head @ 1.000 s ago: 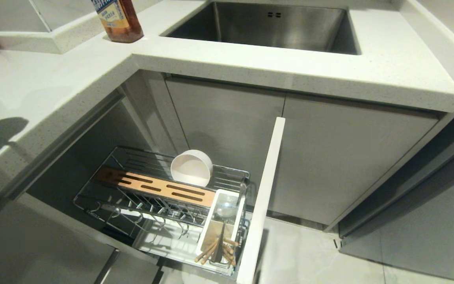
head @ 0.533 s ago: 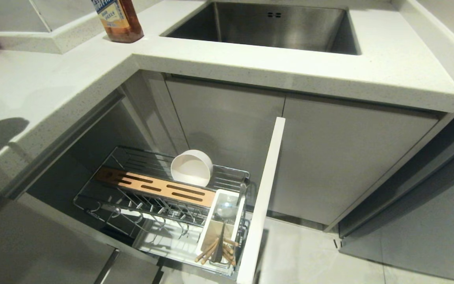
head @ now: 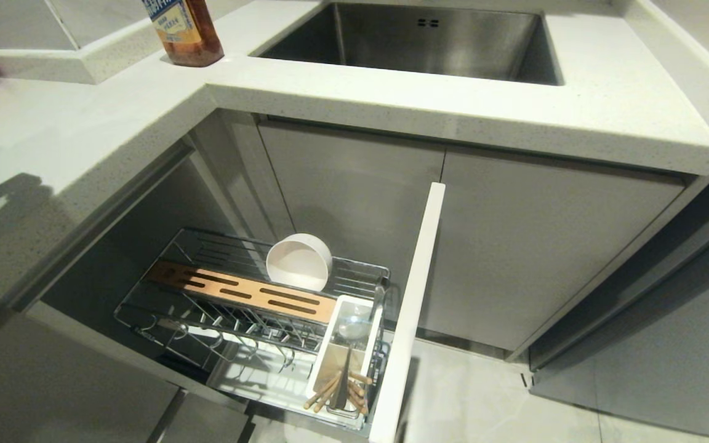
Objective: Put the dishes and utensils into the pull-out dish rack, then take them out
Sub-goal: Pick up the plate and place it in the cupboard
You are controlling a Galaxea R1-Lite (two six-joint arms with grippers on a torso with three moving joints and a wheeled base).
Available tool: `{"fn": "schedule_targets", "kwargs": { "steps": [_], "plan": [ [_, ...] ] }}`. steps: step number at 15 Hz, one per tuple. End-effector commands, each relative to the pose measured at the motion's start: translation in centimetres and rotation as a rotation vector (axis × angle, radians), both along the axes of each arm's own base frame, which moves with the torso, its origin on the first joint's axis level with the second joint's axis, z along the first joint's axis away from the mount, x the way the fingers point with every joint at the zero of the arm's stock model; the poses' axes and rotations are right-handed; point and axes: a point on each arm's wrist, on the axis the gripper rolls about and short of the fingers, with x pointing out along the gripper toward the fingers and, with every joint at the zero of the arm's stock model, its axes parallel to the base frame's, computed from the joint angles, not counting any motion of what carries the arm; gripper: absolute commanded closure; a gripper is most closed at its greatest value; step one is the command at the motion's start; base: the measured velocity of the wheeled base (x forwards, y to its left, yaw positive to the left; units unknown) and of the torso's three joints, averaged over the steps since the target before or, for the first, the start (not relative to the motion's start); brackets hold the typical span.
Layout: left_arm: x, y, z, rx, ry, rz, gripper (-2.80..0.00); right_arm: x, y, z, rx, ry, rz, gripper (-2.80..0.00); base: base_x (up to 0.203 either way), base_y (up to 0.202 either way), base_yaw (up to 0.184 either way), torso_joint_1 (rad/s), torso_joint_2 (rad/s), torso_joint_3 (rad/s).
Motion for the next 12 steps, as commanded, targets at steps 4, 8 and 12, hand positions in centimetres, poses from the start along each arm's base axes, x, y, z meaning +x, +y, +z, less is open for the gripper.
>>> {"fn": "schedule_targets", "kwargs": {
  "steps": [4,8,12],
  "plan": [
    [-1.9,-2.2,3.2,-0.043,-0.288,-0.092,0.0,0.0,0.0,0.0,0.001,0.0,0.0,0.0,0.0,0.0,0.0,0.0,0.0,0.0],
    [-3.4,-4.6,5.7,-0.128,-0.516,-0.228,0.0,0.0,0.0,0.0,0.001,0.0,0.0,0.0,0.0,0.0,0.0,0.0,0.0,0.0],
    [-5.5,-7.5,6.9,-0.248,-0.63,-0.439,0.0,0.0,0.0,0.0,0.001,0.0,0.0,0.0,0.0,0.0,0.0,0.0,0.0,0.0]
  ]
}}
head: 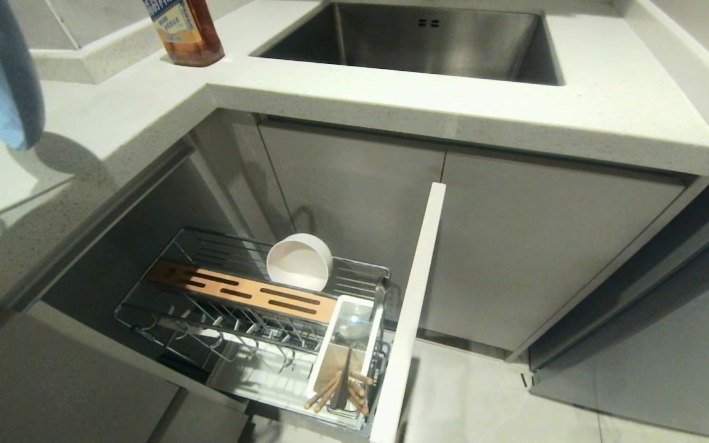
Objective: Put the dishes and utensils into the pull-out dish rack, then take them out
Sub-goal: Pick up the plate and place it in the cupboard
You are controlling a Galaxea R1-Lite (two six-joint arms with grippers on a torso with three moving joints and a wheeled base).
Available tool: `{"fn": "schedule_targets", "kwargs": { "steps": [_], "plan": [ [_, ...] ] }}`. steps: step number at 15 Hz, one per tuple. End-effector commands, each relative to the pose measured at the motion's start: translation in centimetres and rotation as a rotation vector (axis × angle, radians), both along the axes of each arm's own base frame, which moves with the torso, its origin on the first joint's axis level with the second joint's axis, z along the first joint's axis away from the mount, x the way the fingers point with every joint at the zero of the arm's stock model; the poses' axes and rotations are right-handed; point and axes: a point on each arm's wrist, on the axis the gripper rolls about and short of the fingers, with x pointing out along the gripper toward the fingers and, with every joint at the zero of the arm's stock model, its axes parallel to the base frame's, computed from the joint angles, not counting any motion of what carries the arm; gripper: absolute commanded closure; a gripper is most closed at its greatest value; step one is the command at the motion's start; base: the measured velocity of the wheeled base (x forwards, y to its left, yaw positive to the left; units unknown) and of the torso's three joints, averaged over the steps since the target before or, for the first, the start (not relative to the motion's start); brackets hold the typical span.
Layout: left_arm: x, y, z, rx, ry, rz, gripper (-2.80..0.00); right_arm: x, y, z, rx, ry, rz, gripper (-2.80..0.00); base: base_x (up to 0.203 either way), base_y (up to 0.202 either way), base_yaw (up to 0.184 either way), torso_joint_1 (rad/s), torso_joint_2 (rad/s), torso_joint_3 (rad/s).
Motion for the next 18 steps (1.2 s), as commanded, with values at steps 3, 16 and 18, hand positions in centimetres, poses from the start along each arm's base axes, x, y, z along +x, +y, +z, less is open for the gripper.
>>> {"fn": "schedule_targets", "kwargs": {
  "steps": [3,16,18],
  "plan": [
    [-2.6,-3.1,0.4,-0.046,-0.038,-0.249,0.0,0.0,0.0,0.0,0.0,0.0,0.0,0.0,0.0,0.0,0.0,0.0,0.0,0.0],
    [0.7,-10.7,-12.4,-0.196,0.285,-0.348,0.0,0.0,0.0,0.0,0.0,0.001,0.0,0.0,0.0,0.0,0.0,0.0,0.0,0.0],
    [1.5,-10.8,-15.3,-0.191,0.342,-0.302,0.0,0.0,0.0,0.0,0.0,0.001,0.0,0.0,0.0,0.0,0.0,0.0,0.0,0.0]
  ]
}}
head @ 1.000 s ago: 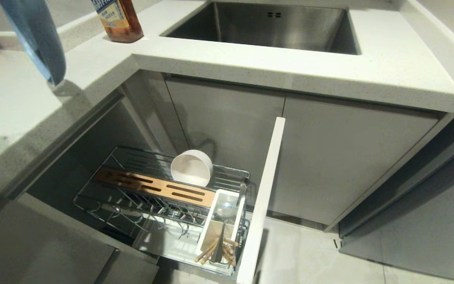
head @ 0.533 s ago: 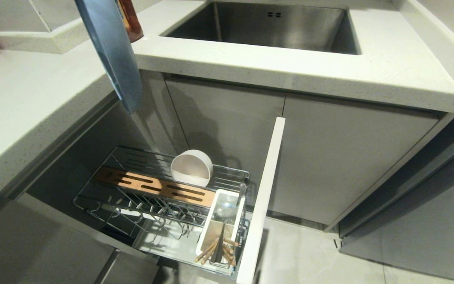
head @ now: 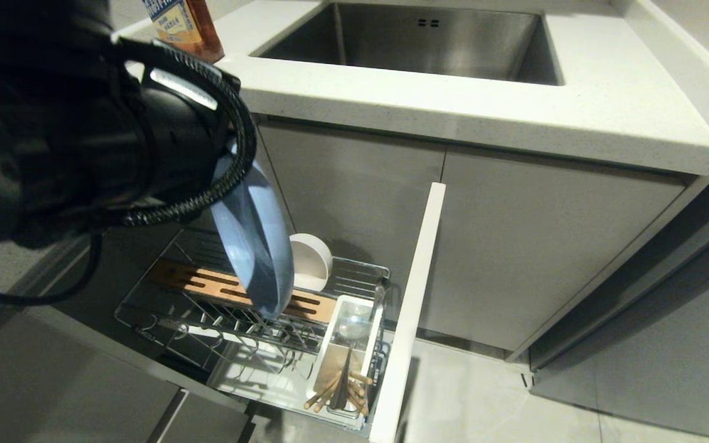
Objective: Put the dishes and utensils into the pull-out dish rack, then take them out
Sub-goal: Pick up the plate and place it in the cupboard
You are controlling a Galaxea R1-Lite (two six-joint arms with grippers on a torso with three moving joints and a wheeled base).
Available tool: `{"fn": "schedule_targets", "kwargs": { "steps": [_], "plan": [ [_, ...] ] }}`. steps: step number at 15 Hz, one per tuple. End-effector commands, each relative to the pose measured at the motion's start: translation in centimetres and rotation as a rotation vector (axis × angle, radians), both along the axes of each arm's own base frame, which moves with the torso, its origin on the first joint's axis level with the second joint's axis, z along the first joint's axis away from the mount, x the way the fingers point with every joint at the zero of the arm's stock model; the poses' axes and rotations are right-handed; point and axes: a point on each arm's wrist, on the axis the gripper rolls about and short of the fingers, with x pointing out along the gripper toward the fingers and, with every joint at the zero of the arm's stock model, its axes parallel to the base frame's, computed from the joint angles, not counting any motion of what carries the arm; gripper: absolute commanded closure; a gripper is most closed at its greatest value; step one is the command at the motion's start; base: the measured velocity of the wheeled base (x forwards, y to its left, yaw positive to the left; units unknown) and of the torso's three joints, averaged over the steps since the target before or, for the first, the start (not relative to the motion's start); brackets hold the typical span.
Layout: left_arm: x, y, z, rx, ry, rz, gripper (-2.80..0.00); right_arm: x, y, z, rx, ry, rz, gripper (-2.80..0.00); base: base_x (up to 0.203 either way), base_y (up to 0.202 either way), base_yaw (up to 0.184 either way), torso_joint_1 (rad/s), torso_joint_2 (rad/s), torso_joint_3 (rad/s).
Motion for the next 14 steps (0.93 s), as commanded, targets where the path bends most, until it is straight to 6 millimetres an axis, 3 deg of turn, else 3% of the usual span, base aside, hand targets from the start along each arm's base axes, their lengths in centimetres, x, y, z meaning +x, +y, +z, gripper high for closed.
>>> {"fn": "schedule_targets", "kwargs": {
  "steps": [1,7,14],
  "plan": [
    [0.7,0.0,-2.2,0.019,0.043,0.042,0.0,0.0,0.0,0.0,0.0,0.001,0.0,0.0,0.0,0.0,0.0,0.0,0.0,0.0],
    [3.6,0.9,-5.0,-0.05,0.06,0.183,0.0,0.0,0.0,0.0,0.0,0.0,0.0,0.0,0.0,0.0,0.0,0.0,0.0,0.0],
    [5.3,-0.8,-7.4,-0.08,0.059,0.233,0.0,0.0,0.0,0.0,0.0,0.001,0.0,0.0,0.0,0.0,0.0,0.0,0.0,0.0]
  ]
}}
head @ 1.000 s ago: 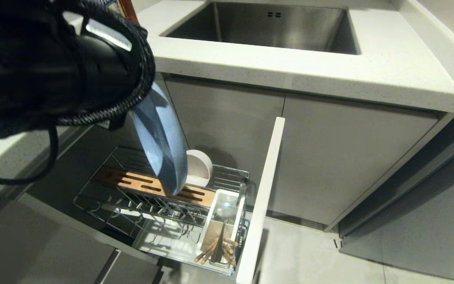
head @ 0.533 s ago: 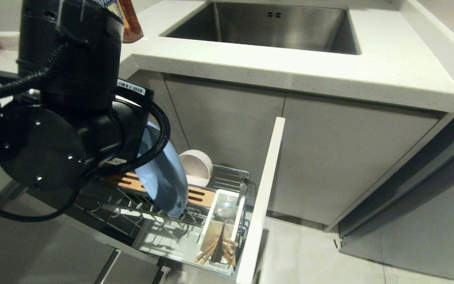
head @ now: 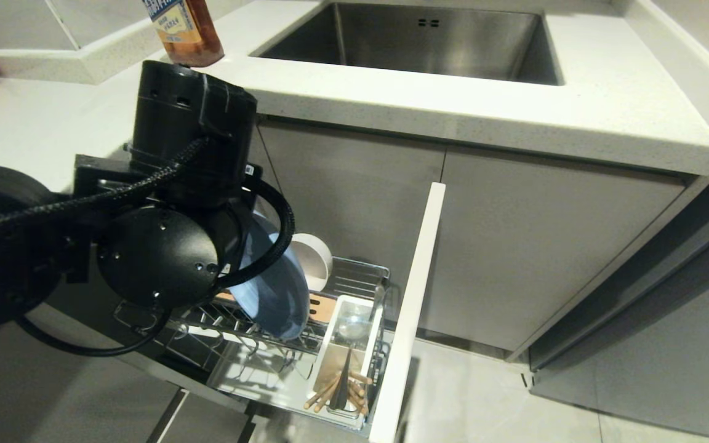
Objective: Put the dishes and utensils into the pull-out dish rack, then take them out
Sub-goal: Pick up the plate and place it in the cupboard
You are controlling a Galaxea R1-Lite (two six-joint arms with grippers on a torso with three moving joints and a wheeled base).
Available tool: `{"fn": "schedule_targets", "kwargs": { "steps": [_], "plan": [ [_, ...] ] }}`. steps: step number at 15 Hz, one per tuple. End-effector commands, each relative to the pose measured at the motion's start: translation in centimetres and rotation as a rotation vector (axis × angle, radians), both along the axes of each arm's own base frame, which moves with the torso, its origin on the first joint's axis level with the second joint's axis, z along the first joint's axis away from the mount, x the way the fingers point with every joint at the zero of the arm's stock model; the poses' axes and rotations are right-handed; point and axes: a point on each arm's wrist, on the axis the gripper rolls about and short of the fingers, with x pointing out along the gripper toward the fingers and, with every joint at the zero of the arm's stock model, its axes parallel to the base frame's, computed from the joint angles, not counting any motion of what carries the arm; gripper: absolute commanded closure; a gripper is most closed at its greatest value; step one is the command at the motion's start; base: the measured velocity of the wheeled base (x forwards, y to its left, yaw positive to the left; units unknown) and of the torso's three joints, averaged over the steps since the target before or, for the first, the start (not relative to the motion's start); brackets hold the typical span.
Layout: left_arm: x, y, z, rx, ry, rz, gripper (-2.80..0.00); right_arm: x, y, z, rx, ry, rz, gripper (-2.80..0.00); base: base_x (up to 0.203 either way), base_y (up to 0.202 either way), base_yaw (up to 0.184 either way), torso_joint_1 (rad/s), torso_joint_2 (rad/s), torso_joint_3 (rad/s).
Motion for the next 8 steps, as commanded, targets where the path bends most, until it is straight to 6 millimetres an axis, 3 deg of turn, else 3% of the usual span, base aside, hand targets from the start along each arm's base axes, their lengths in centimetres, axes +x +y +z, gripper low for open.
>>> {"fn": "schedule_targets", "kwargs": {
  "steps": [1,8],
  "plan": [
    [0.5,-0.5,-0.8,0.018,0.012,0.021,0.0,0.0,0.0,0.0,0.0,0.0,0.0,0.0,0.0,0.0,0.0,0.0,0.0,0.0],
    [1.4,-0.6,-1.9,-0.008,0.014,0.071,0.0,0.0,0.0,0.0,0.0,0.001,0.0,0.0,0.0,0.0,0.0,0.0,0.0,0.0]
  ]
}}
